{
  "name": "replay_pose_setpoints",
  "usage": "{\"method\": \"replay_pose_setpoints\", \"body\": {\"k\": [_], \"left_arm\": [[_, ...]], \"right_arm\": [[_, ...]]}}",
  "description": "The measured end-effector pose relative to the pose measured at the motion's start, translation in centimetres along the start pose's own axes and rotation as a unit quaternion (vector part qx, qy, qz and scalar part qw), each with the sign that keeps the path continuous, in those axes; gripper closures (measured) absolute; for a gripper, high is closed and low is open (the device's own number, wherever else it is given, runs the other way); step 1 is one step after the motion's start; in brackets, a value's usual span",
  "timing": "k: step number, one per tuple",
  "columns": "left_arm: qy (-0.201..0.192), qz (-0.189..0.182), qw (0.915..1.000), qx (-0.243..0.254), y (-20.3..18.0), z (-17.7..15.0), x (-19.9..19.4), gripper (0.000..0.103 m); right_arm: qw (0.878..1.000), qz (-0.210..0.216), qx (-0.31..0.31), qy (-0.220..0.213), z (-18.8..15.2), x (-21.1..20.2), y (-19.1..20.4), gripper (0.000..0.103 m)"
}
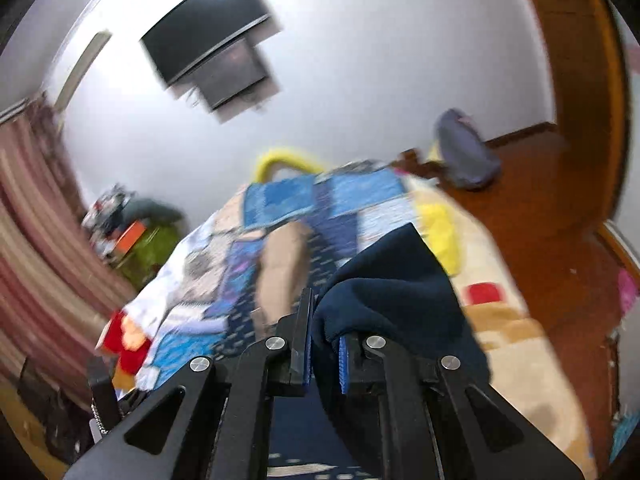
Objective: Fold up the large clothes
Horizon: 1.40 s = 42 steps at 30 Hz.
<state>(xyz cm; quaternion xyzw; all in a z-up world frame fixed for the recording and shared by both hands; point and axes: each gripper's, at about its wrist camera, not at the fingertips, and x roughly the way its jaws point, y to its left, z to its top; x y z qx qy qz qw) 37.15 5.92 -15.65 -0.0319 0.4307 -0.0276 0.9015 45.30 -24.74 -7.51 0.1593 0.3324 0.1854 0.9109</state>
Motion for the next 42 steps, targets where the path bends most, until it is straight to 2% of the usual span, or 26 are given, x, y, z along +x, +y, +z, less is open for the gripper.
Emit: {"method": "replay_pose_setpoints", "body": {"k": [3, 5, 9, 12, 16, 18, 24, 30, 32, 35, 39, 42], "left_arm": [[0.001, 0.01, 0.9998, -0.016, 2.3, -1.1, -0.8, 0.009], [0.007, 0.018, 0.9995, -0.027, 4.0, -2.0, -1.1, 0.009], [0.019, 0.038, 0.9982, -0.044, 6.9, -4.1, -1.6, 0.009], [0.029, 0.046, 0.997, -0.055, 8.8, -5.7, -1.8, 0.009], [0.047, 0.051, 0.9953, -0.068, 10.2, -7.3, -1.4, 0.009], [0.051, 0.049, 0.9949, -0.072, 10.4, -7.6, -1.3, 0.009], [0.045, 0.026, 0.9963, -0.068, 8.5, -6.8, -1.9, 0.009], [0.04, 0.0, 0.999, -0.019, 3.9, -4.8, -1.9, 0.009], [0.041, -0.016, 0.999, 0.001, 1.8, -3.9, -1.6, 0.009], [0.046, -0.06, 0.9966, 0.032, -2.0, -2.0, -0.7, 0.009], [0.068, -0.07, 0.9941, 0.047, -5.6, -0.4, 2.1, 0.009], [0.095, -0.089, 0.9897, 0.06, -8.6, 0.5, 4.6, 0.009]], "right_arm": [[0.999, 0.017, -0.024, 0.042, -2.5, 3.9, 4.3, 0.096], [0.995, 0.025, -0.034, 0.086, -4.9, 7.3, 6.6, 0.096], [0.983, 0.008, -0.061, 0.175, -10.6, 13.3, 9.5, 0.096], [0.97, -0.016, -0.073, 0.233, -14.6, 16.1, 10.0, 0.095], [0.953, -0.044, -0.052, 0.294, -17.6, 18.0, 8.5, 0.095], [0.955, -0.032, -0.044, 0.29, -17.6, 17.4, 7.7, 0.095], [0.949, 0.004, 0.01, 0.314, -18.0, 14.7, 5.6, 0.095], [0.952, 0.033, -0.014, 0.304, -18.6, 10.8, 5.6, 0.095], [0.957, 0.029, -0.029, 0.286, -18.2, 9.0, 5.5, 0.095], [0.965, 0.02, -0.047, 0.256, -17.8, 7.0, 5.1, 0.095], [0.967, 0.002, -0.066, 0.246, -17.7, 5.2, 3.5, 0.095], [0.974, -0.018, -0.063, 0.215, -16.9, 3.0, 1.3, 0.095]]}}
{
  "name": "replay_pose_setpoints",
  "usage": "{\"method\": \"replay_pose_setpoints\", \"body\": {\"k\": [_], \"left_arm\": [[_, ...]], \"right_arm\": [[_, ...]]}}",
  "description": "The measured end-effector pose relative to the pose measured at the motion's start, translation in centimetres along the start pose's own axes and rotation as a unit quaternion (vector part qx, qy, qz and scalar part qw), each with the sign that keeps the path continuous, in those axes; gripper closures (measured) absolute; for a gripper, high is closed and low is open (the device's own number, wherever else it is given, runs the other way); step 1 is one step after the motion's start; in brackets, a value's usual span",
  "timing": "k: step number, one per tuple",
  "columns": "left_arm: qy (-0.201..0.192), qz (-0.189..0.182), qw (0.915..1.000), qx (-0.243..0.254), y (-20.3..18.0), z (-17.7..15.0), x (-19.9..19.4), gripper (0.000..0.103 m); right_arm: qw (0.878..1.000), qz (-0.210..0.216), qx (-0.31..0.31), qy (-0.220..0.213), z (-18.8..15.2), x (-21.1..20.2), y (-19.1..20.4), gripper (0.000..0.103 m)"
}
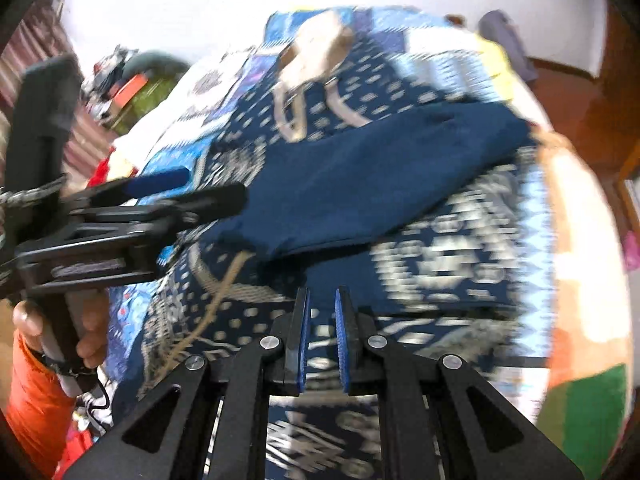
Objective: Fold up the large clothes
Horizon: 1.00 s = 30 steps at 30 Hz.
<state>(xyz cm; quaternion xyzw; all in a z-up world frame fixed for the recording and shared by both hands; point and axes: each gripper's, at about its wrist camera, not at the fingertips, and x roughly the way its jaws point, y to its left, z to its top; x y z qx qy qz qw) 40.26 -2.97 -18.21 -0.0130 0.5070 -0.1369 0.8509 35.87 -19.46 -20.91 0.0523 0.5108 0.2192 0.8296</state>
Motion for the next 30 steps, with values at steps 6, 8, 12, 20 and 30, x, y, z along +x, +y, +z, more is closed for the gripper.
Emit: {"method": "replay_pose_setpoints", "body": {"k": [6, 8, 12, 20, 30], "left_arm": [[0.027, -0.032, 0.9979, 0.05, -6.1, 3.0, 4.5, 0.01], [0.026, -0.037, 0.9966, 0.068, -7.8, 3.6, 5.6, 0.013], [0.035, -0.004, 0.9931, 0.112, -10.7, 4.7, 8.6, 0.034], [-0.014, 0.001, 0.9945, 0.103, -10.0, 6.1, 6.6, 0.098], [-0.131, 0.07, 0.9882, 0.038, -0.1, 8.8, -4.0, 0.1]], "right_arm": [[0.996, -0.05, 0.058, -0.045, -1.0, -4.5, -7.2, 0.095], [0.994, -0.063, 0.079, -0.045, -1.4, -5.1, -9.4, 0.095], [0.99, -0.081, 0.108, -0.041, -2.3, -5.5, -12.5, 0.095], [0.991, -0.072, 0.112, -0.028, -2.2, -4.2, -13.3, 0.095], [0.995, -0.062, 0.064, -0.053, 2.7, -2.8, -9.6, 0.095]]}}
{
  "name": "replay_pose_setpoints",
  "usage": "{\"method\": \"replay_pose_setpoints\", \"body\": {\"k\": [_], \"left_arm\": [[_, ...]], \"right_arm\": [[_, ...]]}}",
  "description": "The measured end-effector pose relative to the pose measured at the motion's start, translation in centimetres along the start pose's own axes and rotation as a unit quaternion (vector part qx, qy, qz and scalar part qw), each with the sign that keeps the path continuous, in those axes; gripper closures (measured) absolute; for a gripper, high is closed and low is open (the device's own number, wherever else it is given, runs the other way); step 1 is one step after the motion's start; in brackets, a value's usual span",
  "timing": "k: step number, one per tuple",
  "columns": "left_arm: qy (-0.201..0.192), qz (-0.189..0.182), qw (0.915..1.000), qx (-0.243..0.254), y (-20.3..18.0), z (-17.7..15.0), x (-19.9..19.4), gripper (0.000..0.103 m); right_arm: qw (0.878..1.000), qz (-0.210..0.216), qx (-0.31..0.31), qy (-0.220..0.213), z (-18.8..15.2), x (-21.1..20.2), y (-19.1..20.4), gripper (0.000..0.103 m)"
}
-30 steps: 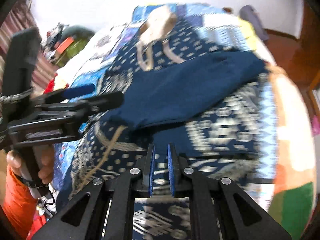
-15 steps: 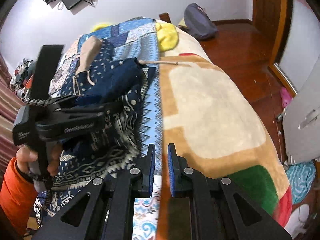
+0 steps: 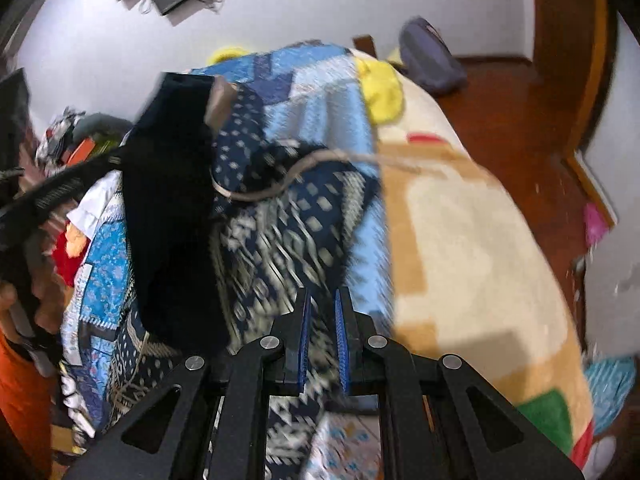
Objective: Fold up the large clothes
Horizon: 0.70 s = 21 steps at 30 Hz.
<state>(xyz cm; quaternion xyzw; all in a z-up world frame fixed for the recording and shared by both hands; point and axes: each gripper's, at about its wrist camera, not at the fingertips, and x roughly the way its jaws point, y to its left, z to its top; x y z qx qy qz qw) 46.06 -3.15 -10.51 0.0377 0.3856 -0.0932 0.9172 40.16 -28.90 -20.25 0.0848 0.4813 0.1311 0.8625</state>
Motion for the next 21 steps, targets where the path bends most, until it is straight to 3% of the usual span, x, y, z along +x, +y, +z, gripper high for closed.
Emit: {"method": "replay_pose_setpoints", "body": {"k": [4, 8, 11, 14, 21], "left_arm": [[-0.025, 0.055, 0.9978, -0.027, 6.2, -0.9, -2.5, 0.1], [-0.011, 0.078, 0.9949, -0.063, 11.6, -3.8, -2.5, 0.1], [0.015, 0.088, 0.9921, -0.087, 14.5, -7.4, -1.5, 0.1], [0.053, 0.079, 0.9884, -0.119, 16.7, -11.6, -0.1, 0.1], [0.133, 0.041, 0.9769, -0.162, 18.4, -20.3, 3.7, 0.097]], "right_arm": [[0.999, -0.024, -0.041, -0.011, 2.2, 0.7, 2.4, 0.095], [0.994, -0.068, -0.083, -0.005, 3.5, 3.0, 4.7, 0.095], [0.99, -0.093, -0.1, 0.028, 2.9, 5.9, 5.3, 0.095], [0.986, -0.116, -0.114, 0.046, 1.9, 8.3, 5.4, 0.095], [0.974, -0.16, -0.157, 0.019, 0.7, 8.5, 6.6, 0.095]]}}
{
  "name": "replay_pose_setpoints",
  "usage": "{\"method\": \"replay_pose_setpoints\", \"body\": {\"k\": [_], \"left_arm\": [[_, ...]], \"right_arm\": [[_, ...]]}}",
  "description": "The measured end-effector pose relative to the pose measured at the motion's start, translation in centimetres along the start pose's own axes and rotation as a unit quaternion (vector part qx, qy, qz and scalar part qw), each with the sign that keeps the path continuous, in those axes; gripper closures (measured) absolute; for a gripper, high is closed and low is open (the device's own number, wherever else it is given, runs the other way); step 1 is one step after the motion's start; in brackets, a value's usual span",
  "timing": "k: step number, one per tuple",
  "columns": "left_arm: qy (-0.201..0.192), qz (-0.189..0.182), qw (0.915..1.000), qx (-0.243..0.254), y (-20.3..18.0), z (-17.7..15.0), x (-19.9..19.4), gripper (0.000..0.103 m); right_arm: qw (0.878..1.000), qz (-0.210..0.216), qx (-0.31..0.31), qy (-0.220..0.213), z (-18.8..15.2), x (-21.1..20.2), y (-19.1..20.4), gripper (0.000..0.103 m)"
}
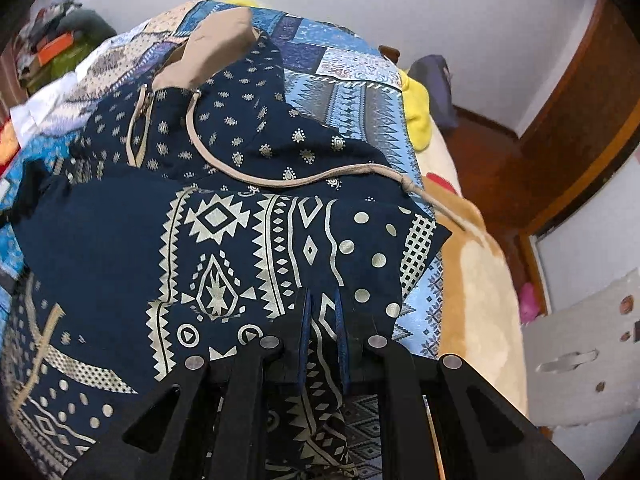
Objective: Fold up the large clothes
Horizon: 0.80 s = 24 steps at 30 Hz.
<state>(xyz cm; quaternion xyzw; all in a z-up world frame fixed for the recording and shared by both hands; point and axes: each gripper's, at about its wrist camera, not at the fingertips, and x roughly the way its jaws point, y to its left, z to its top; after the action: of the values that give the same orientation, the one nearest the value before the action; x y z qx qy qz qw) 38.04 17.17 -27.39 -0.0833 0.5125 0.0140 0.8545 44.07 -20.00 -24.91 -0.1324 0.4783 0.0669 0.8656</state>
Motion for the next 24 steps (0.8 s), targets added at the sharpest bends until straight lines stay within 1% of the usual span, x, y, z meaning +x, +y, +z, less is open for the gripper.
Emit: {"method": "replay_pose_setpoints", "body": {"k": [3, 6, 7, 12, 15, 16, 17, 18, 19, 20, 21, 22, 24], "left_arm": [[0.007, -0.002, 0.9999, -0.008, 0.5, -1.7, 1.0, 0.092], [0.007, -0.006, 0.9999, -0.013, 0.6, -2.5, 1.1, 0.088], [0.008, 0.001, 0.9999, -0.012, 0.5, -2.7, 1.1, 0.084], [0.017, 0.013, 0.9998, 0.001, 0.2, -3.2, 1.3, 0.082], [0.018, 0.034, 0.9991, 0.021, -0.6, -3.4, 1.4, 0.08], [0.019, 0.039, 0.9987, 0.025, -0.7, -3.1, 1.3, 0.075], [0.019, 0.059, 0.9977, 0.029, -0.8, -3.2, 1.1, 0.067], [0.018, 0.075, 0.9966, 0.03, -0.8, -3.1, 1.1, 0.05], [0.015, 0.094, 0.995, 0.029, -0.5, -3.1, 0.7, 0.039], [0.015, 0.097, 0.9949, 0.024, 0.0, -3.2, 0.3, 0.038], [0.022, 0.092, 0.9954, 0.017, 0.6, -3.4, -0.1, 0.038], [0.029, 0.09, 0.9955, 0.012, 1.0, -3.5, -0.4, 0.038], [0.039, 0.091, 0.995, 0.004, 2.0, -3.8, -1.2, 0.038]], "right_arm": [[1.0, -0.018, -0.011, 0.0, 0.0, 0.0, 0.4, 0.095], [0.999, -0.03, -0.02, -0.002, -0.2, -0.2, 0.7, 0.095], [0.999, -0.033, -0.021, -0.004, -0.4, -0.2, 0.7, 0.095], [0.999, -0.044, -0.026, -0.01, -1.4, -0.8, 0.5, 0.095], [0.997, -0.07, -0.025, -0.004, -2.2, -0.9, -0.2, 0.094], [0.998, -0.065, -0.021, -0.002, -2.6, -1.0, -0.8, 0.09], [0.998, -0.059, -0.013, -0.001, -3.0, -1.1, -1.5, 0.087], [0.998, -0.059, -0.006, 0.002, -3.3, -1.2, -2.1, 0.069], [0.998, -0.067, 0.001, 0.006, -3.7, -1.2, -2.7, 0.04], [0.996, -0.085, 0.006, 0.006, -4.0, -1.3, -3.5, 0.025], [0.995, -0.097, 0.013, -0.003, -4.5, -1.6, -4.4, 0.015], [0.996, -0.089, 0.018, -0.007, -4.8, -1.9, -5.2, 0.015], [0.998, -0.055, 0.038, 0.002, -5.2, -2.3, -6.8, 0.015]]}}
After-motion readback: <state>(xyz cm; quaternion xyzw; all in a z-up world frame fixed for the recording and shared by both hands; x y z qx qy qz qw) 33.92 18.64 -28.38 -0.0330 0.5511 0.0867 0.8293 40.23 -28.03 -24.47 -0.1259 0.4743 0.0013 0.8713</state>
